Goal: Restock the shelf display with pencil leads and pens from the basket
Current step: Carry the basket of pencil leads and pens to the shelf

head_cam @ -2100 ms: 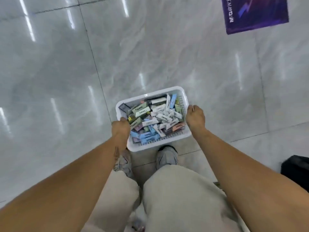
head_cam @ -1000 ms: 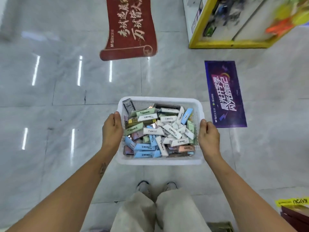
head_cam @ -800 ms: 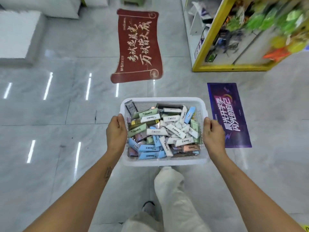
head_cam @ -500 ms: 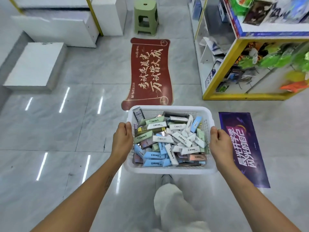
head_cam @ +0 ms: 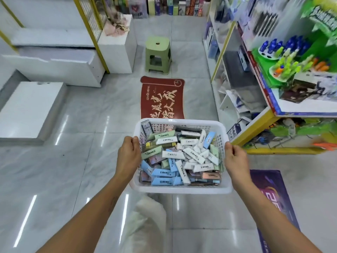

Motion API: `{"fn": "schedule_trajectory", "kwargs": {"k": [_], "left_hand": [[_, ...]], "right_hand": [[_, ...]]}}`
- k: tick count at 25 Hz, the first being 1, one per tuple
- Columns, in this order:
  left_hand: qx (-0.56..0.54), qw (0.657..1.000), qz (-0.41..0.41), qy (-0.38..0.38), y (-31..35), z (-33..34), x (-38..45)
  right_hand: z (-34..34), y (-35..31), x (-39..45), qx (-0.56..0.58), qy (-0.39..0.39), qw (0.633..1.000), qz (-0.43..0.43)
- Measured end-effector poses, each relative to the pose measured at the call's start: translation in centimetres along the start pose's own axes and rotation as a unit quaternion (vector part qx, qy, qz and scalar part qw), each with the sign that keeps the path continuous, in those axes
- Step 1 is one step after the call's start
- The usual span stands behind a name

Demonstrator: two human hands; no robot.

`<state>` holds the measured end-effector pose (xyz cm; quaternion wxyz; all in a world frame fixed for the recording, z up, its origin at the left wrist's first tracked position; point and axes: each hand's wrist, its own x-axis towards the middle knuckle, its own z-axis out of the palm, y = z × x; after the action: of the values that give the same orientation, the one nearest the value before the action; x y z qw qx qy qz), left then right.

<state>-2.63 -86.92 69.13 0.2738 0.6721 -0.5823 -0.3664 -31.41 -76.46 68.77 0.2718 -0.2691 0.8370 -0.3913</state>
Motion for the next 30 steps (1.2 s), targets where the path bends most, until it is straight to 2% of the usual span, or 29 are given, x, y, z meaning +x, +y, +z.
{"fn": "schedule_trajectory", "kwargs": {"k": [6,10,17,22,26,30], "left_hand": [[0.011,0.999,0.030,-0.042,8.1,1.0,20.8],[-0.005,0.997,0.043,-0.060,13.6,4.3,32.5],[-0.028,0.998,0.029,-0.058,23.1,11.6,53.2],[-0.012,0.998,0.028,-0.048,29.0,13.7,67.8],[-0.006,0.996,0.041,-0.076,32.0,15.2,81.5],[0.017,0.988,0.097,-0.118,35.9,17.2,96.7]], "right_hand": [[6.6,-10.3,13.2,0.022,0.063,0.997,0.027],[9.0,-15.6,23.6,0.025,0.087,0.995,0.053],[13.3,-25.7,45.3,0.021,0.092,0.995,0.030],[17.7,-34.1,58.4,-0.001,0.089,0.995,0.043],[23.5,-39.5,68.5,0.012,0.094,0.994,0.049],[29.9,-45.0,78.0,0.014,0.157,0.985,0.075]]}}
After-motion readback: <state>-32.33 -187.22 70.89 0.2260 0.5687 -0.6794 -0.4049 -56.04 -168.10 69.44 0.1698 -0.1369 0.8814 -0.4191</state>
